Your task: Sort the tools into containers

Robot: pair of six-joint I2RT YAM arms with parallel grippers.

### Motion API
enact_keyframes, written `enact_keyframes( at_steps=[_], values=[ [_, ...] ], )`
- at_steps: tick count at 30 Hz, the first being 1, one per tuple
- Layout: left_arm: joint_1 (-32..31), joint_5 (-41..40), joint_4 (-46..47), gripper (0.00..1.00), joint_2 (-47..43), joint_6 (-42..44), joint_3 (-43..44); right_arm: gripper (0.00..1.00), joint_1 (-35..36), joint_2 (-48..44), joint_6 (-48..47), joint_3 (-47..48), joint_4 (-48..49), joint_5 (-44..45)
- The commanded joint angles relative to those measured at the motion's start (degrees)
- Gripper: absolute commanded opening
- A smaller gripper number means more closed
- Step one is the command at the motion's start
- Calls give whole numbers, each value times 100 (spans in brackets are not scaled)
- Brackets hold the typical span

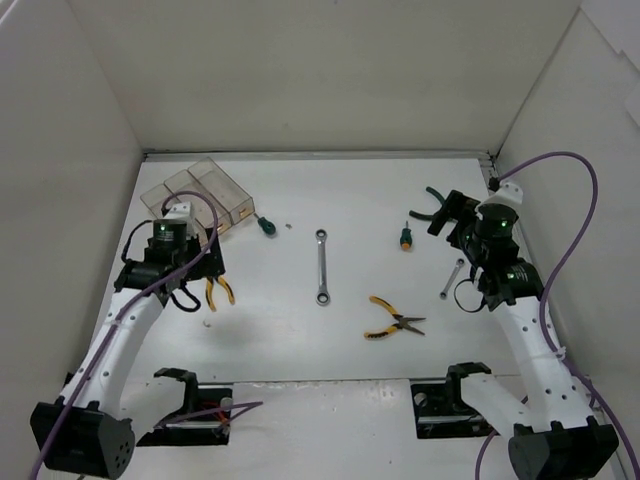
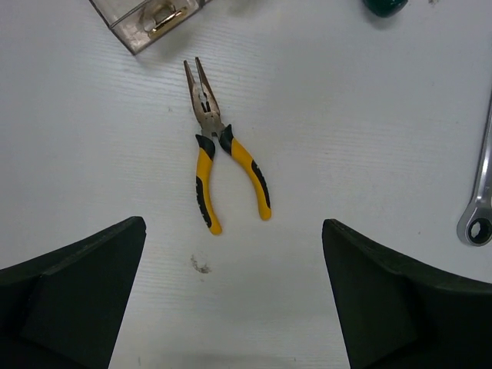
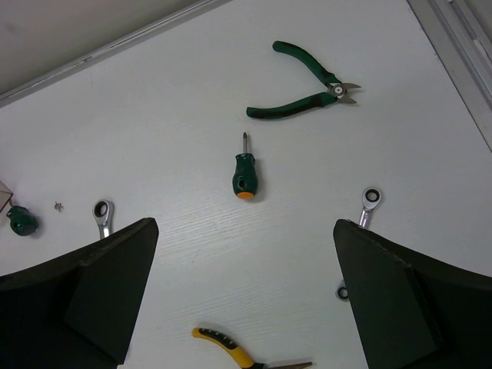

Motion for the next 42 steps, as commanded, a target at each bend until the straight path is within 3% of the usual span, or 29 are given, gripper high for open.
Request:
enact_keyframes(
  at_steps=[1, 9, 10, 13, 26, 34, 37, 42],
  values=[
    [-147, -157, -129, 95, 530, -309, 452, 98, -44, 97, 113, 115, 169, 29],
    [-324, -352, -121, 75, 1531, -837, 760, 98, -26, 44, 140, 62, 151, 82],
    [-324, -370, -138, 65, 1681, -890, 795, 98, -35, 18, 157, 62, 151, 82],
    [-377, -423, -217, 55, 2253, -1083, 926, 98, -35, -44, 148, 53, 142, -5],
    [-429, -353, 134, 52, 3562, -1452, 980, 98, -44, -360, 69, -96, 125, -23],
    [-543, -466, 249, 40, 3994, -1874, 839, 98, -26, -439, 69, -149, 125, -146],
    [-544, -511, 214, 32, 4117, -1909, 961, 98, -26, -439, 104, -175, 125, -243],
    [-596, -529, -76, 6, 4416, -1945, 1313, 98, -35, -492, 113, -149, 125, -226]
  ],
)
